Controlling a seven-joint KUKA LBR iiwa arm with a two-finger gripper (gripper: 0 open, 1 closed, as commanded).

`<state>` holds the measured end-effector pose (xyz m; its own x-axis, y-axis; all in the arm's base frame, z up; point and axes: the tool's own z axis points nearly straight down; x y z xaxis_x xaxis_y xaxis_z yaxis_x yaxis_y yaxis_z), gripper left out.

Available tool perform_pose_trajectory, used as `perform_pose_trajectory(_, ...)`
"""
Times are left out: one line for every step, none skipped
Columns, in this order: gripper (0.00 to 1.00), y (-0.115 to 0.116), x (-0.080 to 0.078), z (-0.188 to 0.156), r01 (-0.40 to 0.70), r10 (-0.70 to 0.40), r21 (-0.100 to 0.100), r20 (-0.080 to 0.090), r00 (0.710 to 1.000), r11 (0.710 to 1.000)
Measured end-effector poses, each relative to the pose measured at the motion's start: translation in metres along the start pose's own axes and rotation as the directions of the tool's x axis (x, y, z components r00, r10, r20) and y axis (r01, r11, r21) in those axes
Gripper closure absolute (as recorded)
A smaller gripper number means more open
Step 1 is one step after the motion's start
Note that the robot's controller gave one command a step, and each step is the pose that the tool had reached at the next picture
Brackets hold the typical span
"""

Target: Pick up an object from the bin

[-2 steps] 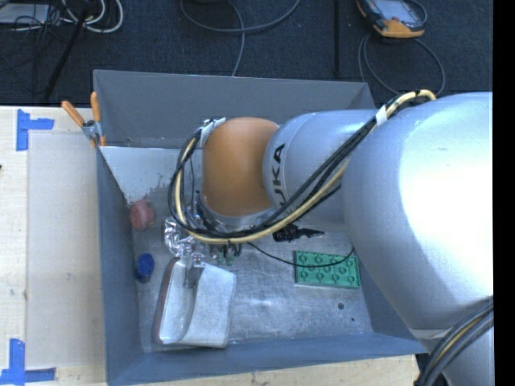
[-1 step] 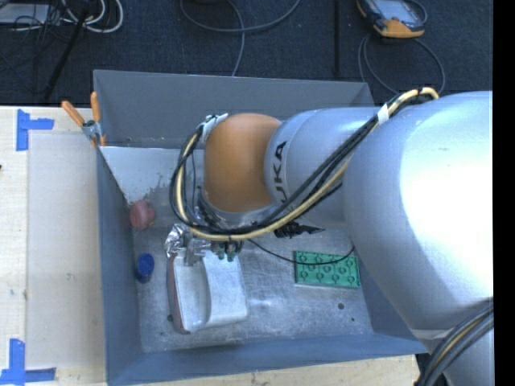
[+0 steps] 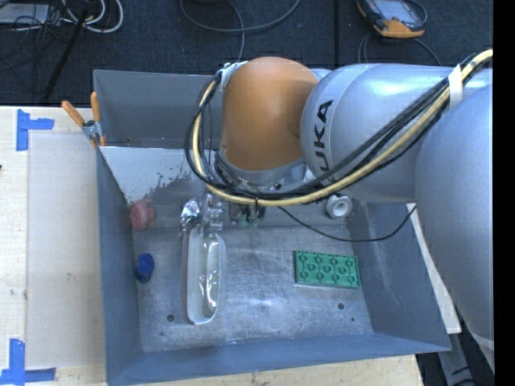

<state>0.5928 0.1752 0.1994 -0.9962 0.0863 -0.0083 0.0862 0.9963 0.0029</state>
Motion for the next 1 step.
perform_pose_trajectory(1.0,-0.0079,-0.0206,-0.0455,-0.022,0.022,0.001,-0.002,1.0,1.0)
